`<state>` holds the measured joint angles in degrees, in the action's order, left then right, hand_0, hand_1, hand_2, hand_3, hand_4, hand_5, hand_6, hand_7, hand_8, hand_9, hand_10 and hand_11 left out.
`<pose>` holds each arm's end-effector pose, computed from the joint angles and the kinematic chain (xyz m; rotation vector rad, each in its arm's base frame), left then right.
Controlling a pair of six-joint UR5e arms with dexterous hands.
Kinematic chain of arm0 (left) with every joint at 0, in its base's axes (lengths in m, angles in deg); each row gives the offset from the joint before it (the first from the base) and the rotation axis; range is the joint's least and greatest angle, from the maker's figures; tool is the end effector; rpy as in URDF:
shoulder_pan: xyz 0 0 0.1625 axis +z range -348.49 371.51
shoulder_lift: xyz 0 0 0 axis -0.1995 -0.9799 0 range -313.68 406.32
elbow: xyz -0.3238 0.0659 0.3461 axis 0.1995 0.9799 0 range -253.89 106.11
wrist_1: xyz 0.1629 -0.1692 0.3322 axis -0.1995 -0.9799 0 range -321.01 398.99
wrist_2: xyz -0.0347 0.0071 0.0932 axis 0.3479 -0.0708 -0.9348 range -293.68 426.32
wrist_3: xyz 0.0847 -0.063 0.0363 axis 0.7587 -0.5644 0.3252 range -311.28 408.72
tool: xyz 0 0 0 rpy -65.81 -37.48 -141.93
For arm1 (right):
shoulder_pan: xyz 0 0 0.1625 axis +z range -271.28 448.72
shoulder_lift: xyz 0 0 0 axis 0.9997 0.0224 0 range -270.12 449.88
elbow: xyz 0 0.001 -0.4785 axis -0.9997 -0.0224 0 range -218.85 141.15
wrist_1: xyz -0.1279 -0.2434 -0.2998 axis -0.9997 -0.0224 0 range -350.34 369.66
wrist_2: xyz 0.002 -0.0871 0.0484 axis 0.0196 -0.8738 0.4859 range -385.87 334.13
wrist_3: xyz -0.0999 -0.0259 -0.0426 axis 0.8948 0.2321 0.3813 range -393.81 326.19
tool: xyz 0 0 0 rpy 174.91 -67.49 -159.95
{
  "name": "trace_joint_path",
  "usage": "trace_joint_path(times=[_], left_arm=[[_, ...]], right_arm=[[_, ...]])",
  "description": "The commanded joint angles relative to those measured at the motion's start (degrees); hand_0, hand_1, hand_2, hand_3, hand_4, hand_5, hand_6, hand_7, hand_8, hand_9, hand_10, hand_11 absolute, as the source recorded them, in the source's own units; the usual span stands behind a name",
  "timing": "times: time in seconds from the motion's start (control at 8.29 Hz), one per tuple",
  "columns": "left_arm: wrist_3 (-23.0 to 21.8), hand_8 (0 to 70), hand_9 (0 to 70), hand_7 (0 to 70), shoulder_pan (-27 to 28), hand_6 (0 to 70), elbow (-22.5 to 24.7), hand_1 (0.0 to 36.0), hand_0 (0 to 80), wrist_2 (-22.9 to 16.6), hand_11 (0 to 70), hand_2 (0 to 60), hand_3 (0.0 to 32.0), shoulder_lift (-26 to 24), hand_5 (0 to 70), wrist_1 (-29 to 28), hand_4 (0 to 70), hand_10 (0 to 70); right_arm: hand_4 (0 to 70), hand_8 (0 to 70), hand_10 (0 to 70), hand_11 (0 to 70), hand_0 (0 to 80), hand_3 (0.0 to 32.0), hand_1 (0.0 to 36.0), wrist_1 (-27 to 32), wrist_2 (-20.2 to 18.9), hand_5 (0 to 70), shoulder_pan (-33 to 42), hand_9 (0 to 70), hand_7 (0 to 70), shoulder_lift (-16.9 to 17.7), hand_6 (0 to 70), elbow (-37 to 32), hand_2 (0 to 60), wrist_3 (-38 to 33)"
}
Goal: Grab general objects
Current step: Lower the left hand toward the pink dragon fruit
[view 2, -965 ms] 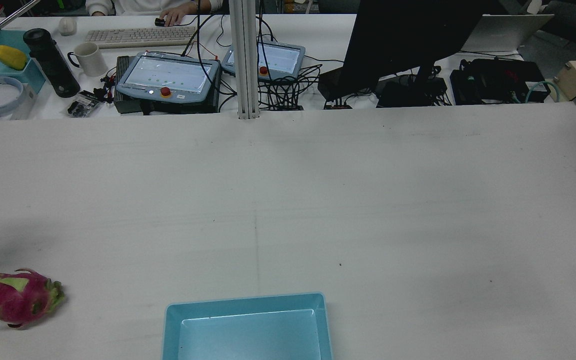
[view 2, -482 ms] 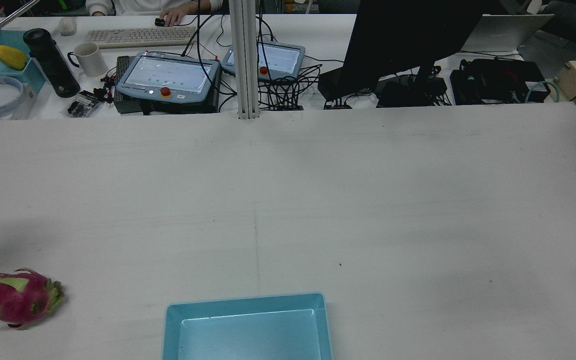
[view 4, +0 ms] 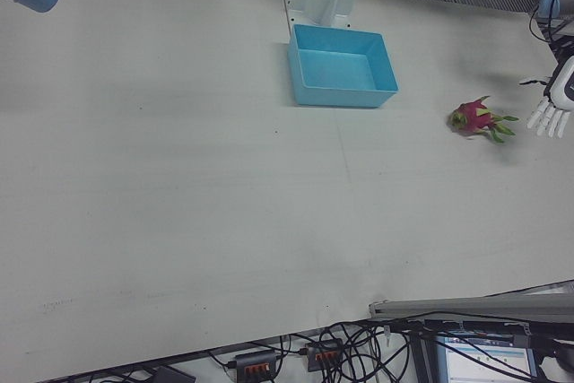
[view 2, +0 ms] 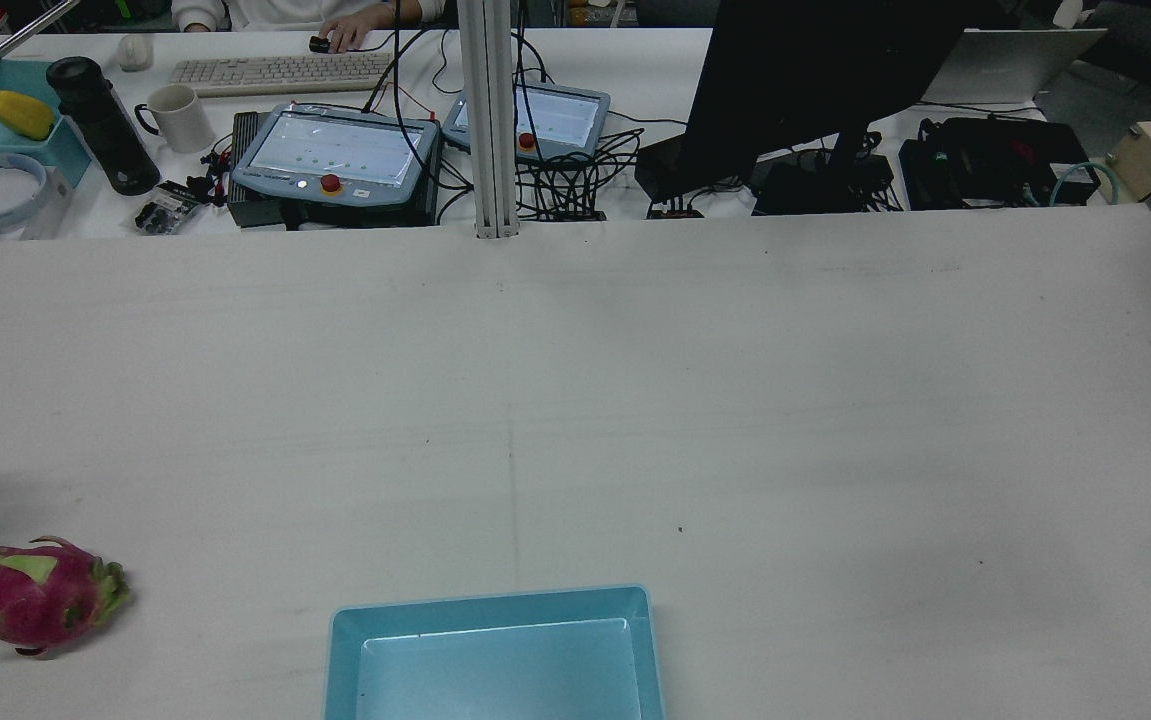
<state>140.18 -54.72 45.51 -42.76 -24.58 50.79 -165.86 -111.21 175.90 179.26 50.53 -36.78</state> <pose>0.0422 -0.3360 0.6484 0.6445 1.4437 -0.6356 0.1172 -0.5146 0.7316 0.0291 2.2621 -2.0903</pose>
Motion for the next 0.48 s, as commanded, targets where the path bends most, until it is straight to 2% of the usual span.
trace_joint_path(times=[0.0,0.36], left_arm=[[-0.32,0.0,0.0,4.6,-0.04,0.0,-4.51,20.6,53.3,-0.35,0.0,5.9,5.6,0.24,0.0,-5.46,0.0,0.0],[-1.54,0.0,0.0,4.5,-0.04,0.0,-4.27,20.6,53.2,-0.26,0.0,5.6,6.2,0.32,0.0,-5.74,0.0,0.0]], right_arm=[[0.0,0.0,0.0,0.0,0.0,0.0,0.0,0.0,0.0,0.0,0.0,0.0,0.0,0.0,0.0,-0.17,0.0,-0.02],[0.0,0.0,0.0,0.0,0.0,0.0,0.0,0.0,0.0,0.0,0.0,0.0,0.0,0.0,0.0,-0.18,0.0,-0.02]])
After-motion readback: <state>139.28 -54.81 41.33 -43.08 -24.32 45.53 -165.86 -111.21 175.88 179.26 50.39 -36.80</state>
